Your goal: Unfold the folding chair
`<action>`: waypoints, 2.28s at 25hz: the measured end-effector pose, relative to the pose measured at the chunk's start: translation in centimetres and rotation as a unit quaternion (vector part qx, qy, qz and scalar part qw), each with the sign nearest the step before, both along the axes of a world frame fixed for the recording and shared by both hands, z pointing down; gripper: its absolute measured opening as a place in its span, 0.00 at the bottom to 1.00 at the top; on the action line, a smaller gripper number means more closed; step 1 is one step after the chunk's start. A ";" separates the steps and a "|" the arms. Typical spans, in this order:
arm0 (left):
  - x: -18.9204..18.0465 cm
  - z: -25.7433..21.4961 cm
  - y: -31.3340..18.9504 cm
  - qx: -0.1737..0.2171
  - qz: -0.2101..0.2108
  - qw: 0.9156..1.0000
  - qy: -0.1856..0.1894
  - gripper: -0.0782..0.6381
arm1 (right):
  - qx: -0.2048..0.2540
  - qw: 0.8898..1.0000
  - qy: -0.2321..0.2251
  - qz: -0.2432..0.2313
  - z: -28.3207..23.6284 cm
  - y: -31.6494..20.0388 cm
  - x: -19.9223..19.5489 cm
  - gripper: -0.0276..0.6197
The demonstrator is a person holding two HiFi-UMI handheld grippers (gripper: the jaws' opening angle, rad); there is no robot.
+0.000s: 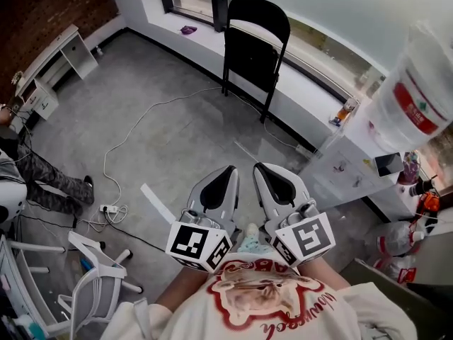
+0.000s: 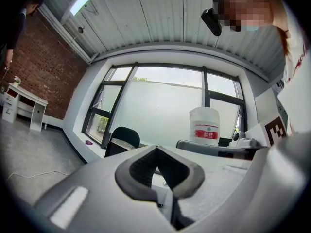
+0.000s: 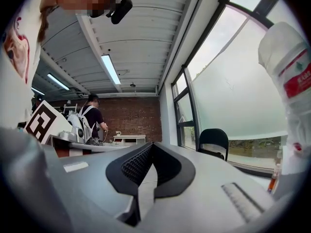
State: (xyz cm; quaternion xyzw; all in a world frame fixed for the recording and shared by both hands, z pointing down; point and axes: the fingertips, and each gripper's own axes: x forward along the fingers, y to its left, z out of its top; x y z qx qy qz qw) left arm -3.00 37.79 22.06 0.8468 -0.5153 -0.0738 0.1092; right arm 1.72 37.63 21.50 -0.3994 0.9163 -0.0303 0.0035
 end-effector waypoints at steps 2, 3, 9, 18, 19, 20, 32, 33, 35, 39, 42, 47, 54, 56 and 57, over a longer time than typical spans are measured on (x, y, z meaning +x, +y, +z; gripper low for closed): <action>0.9 -0.2 -1.7 0.000 0.003 1.000 -0.001 0.11 | -0.001 1.000 0.001 -0.001 0.1 -1.4 0.7 0.08; 1.4 -0.3 -2.5 0.000 0.005 1.000 -0.002 0.11 | 0.000 1.000 0.002 -0.002 0.1 -2.1 1.0 0.08; 4.5 -0.4 -6.6 0.003 0.011 1.000 -0.002 0.11 | 0.003 1.000 -0.001 -0.002 -0.1 -6.3 3.7 0.08; 5.8 0.9 -9.3 -0.017 0.001 1.000 -0.008 0.11 | -0.026 1.000 -0.008 -0.007 1.5 -9.5 5.3 0.08; 5.7 0.8 -9.3 -0.018 0.001 1.000 -0.010 0.11 | -0.027 1.000 -0.010 -0.008 1.6 -9.5 5.2 0.08; 5.6 0.9 -9.4 -0.017 0.001 1.000 -0.011 0.11 | -0.028 1.000 -0.011 -0.009 1.7 -9.5 5.1 0.08; 6.4 0.9 -10.0 -0.008 -0.001 1.000 -0.024 0.11 | -0.024 0.999 -0.018 -0.018 1.4 -10.4 5.3 0.08; 6.6 1.2 -9.8 -0.014 0.000 0.999 -0.029 0.11 | -0.029 0.999 -0.018 -0.020 1.8 -10.4 5.3 0.08; 6.7 1.6 -9.9 -0.022 0.000 0.999 -0.033 0.11 | -0.035 0.999 -0.018 -0.023 2.2 -10.5 5.3 0.08; 6.4 1.1 -11.3 -0.018 0.000 0.999 -0.030 0.11 | -0.030 0.999 -0.021 -0.025 1.9 -11.7 4.9 0.08; 6.2 1.3 -12.8 -0.012 0.004 1.000 -0.026 0.11 | -0.026 0.999 -0.016 -0.023 2.0 -12.8 4.8 0.08; 6.4 1.4 -17.5 -0.007 0.014 1.000 -0.019 0.11 | -0.023 1.000 -0.009 -0.012 1.9 -16.8 5.0 0.08; 5.6 1.7 -26.1 -0.007 0.035 0.999 -0.017 0.11 | -0.023 1.000 -0.008 0.014 2.0 -25.0 4.5 0.08; 5.2 1.7 -29.2 -0.009 0.044 0.999 -0.021 0.11 | -0.024 0.999 -0.009 0.023 2.0 -28.1 4.0 0.08; 4.9 1.7 -30.8 -0.009 0.050 0.998 -0.023 0.11 | -0.024 0.999 -0.010 0.029 2.0 -29.7 3.8 0.08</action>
